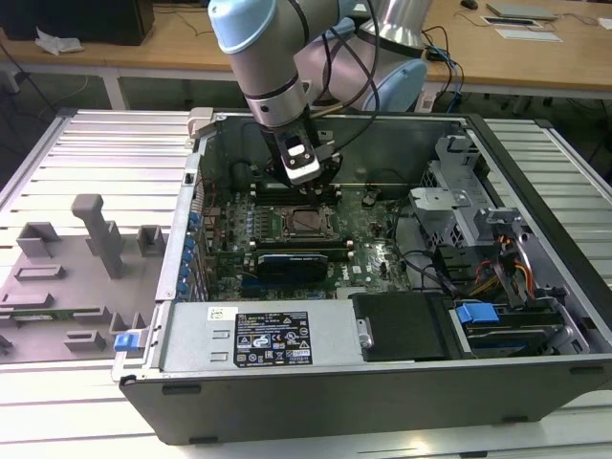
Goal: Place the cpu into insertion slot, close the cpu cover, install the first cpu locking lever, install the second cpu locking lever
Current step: 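Install the first cpu locking lever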
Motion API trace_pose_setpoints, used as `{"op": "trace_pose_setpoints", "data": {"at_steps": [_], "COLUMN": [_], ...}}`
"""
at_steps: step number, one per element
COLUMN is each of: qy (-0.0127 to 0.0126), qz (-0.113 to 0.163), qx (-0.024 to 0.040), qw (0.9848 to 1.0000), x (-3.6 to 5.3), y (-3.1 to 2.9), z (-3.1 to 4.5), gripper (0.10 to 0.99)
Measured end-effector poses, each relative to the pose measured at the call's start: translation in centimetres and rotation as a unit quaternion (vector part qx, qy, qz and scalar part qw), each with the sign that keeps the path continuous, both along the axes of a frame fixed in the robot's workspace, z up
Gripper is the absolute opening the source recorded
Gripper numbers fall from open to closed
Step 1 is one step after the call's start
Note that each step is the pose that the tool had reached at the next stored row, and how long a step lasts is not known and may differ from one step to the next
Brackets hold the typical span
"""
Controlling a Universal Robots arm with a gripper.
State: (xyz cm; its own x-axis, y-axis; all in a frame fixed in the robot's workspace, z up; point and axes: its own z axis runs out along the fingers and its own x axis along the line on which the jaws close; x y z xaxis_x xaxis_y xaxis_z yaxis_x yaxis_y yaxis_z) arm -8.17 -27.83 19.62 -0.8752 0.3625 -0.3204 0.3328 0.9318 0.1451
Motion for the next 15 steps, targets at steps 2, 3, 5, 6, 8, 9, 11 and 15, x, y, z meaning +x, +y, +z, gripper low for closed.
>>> {"op": "trace_pose_setpoints", "data": {"at_steps": [2,3,5,6,8,9,11,15], "qy": [0.0,0.0,0.0,0.0,0.0001,0.0001,0.0,-0.0002], "qz": [-0.002,-0.003,-0.006,-0.009,-0.013,-0.014,-0.016,-0.016], "qx": [0.0,0.0,0.0,0.0,-0.0001,-0.0001,0.0,0.0001], "qw": [1.0,1.0,1.0,1.0,0.9999,0.9999,0.9999,0.9999], "x": [0.0,0.0,0.0,0.0,0.0,0.0,-0.02,-0.1], "y": [0.28,0.34,0.39,0.4,0.4,0.39,0.4,0.27], "z": [-0.01,-0.02,-0.04,-0.07,-0.11,-0.12,-0.15,-0.16], "gripper": [0.106,0.106,0.106,0.106,0.106,0.106,0.106,0.106]}}
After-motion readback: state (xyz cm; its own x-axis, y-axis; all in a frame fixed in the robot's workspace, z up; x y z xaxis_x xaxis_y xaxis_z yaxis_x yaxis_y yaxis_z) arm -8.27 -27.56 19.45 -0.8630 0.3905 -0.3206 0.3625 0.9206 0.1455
